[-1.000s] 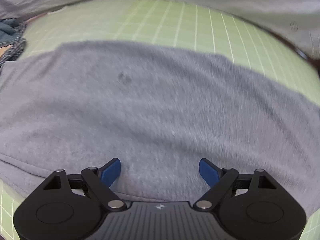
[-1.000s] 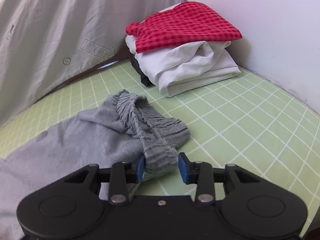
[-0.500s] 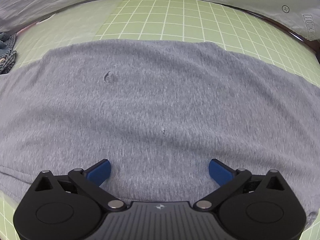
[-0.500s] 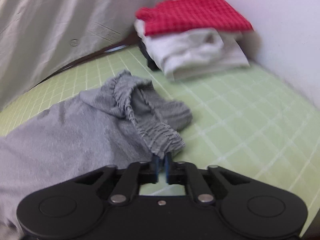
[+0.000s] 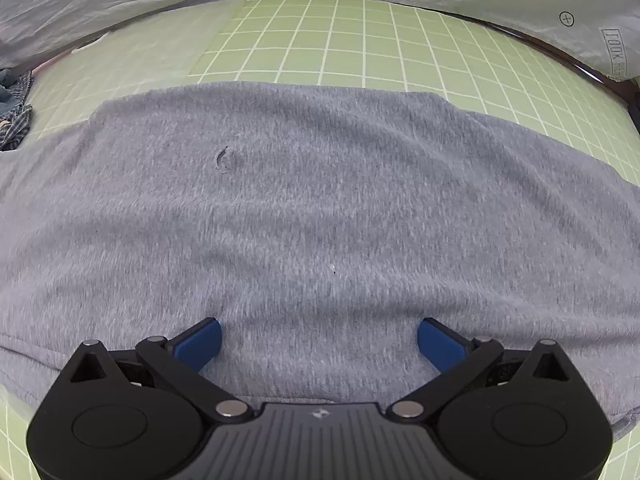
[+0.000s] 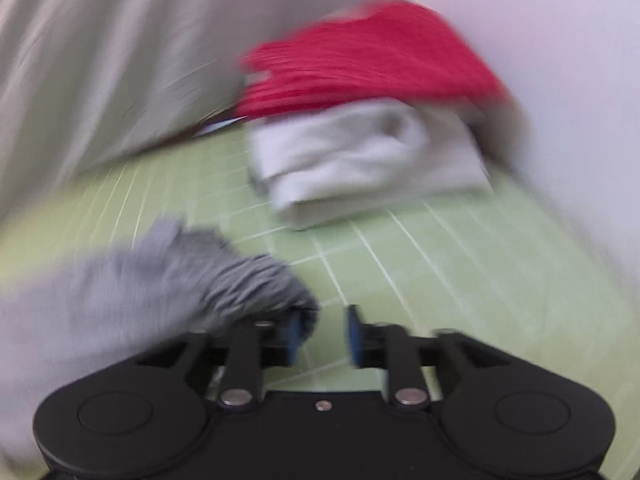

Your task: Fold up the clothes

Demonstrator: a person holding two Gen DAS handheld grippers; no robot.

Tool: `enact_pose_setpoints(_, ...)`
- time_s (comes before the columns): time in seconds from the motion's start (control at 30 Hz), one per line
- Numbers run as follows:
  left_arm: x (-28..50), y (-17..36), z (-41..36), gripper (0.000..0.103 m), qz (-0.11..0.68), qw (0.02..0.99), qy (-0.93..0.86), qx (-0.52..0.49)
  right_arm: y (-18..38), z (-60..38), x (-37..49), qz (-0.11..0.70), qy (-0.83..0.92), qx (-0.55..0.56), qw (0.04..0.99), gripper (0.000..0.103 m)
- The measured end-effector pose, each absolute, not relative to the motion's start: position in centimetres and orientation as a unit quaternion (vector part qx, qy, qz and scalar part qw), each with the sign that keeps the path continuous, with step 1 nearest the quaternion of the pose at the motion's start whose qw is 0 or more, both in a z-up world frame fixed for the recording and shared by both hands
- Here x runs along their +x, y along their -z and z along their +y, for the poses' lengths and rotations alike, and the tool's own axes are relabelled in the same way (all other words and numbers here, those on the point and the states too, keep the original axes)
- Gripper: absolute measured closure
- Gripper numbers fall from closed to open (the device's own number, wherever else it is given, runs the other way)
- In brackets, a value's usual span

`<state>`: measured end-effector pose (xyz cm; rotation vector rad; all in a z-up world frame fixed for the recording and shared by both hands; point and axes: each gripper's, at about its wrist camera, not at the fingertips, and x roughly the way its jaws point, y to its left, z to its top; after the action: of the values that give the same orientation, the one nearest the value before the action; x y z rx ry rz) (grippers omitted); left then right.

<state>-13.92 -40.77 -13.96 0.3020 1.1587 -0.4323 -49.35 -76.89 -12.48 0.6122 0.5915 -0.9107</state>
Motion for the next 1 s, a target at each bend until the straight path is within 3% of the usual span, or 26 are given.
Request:
enact_pose_setpoints(0.1, -13.7, 13.8, -41.3, 0.000, 0.553, 0.797, 0.195, 0.142, 13.2, -75.9, -51.2, 0.200, 0.435, 0.419, 0.772, 0.071)
enact_pose_setpoints(0.3, -14.9, 11.8, -45.2, 0.003, 0.526, 0.787, 0.267, 0.182, 14.3, -73.3, -50.2, 0.220, 0.438, 0.424, 0.761, 0.072)
enact_pose_setpoints(0.43, -14.6, 11.2, -47.4, 0.003, 0.508, 0.790, 0.283, 0.195, 14.2, -73.2, -51.9, 0.149, 0.436, 0.497, 0.735, 0.072)
enact_pose_setpoints(0.53, -13.8, 11.3, -47.7, 0.003, 0.521, 0.793, 0.265, 0.171, 14.2, -73.0, -53.4, 0.074, 0.421, 0.567, 0.704, 0.058)
enact_pose_setpoints(0.6, -13.1, 11.6, -47.0, 0.003, 0.537, 0.791, 0.254, 0.147, 14.4, -73.0, -53.6, 0.050, 0.402, 0.590, 0.698, 0.036)
enact_pose_setpoints(0.67, -12.4, 11.9, -46.2, 0.003, 0.547, 0.790, 0.243, 0.132, 14.6, -73.1, -53.4, 0.034, 0.380, 0.607, 0.697, 0.023)
enact_pose_setpoints(0.77, -11.7, 12.1, -45.2, 0.003, 0.557, 0.790, 0.228, 0.114, 15.0, -73.7, -52.4, 0.029, 0.362, 0.620, 0.696, 0.018)
enact_pose_setpoints(0.93, -10.9, 12.1, -43.4, 0.003, 0.556, 0.795, 0.224, 0.093, 16.0, -76.0, -49.4, 0.092, 0.407, 0.606, 0.677, 0.018)
enact_pose_setpoints(0.97, -10.8, 12.0, -43.0, 0.003, 0.555, 0.796, 0.224, 0.091, 15.9, -76.1, -48.8, 0.087, 0.409, 0.593, 0.688, 0.021)
enact_pose_setpoints(1.0, -10.7, 12.0, -42.6, 0.003, 0.553, 0.798, 0.223, 0.088, 15.7, -76.2, -48.0, 0.099, 0.411, 0.580, 0.696, 0.031)
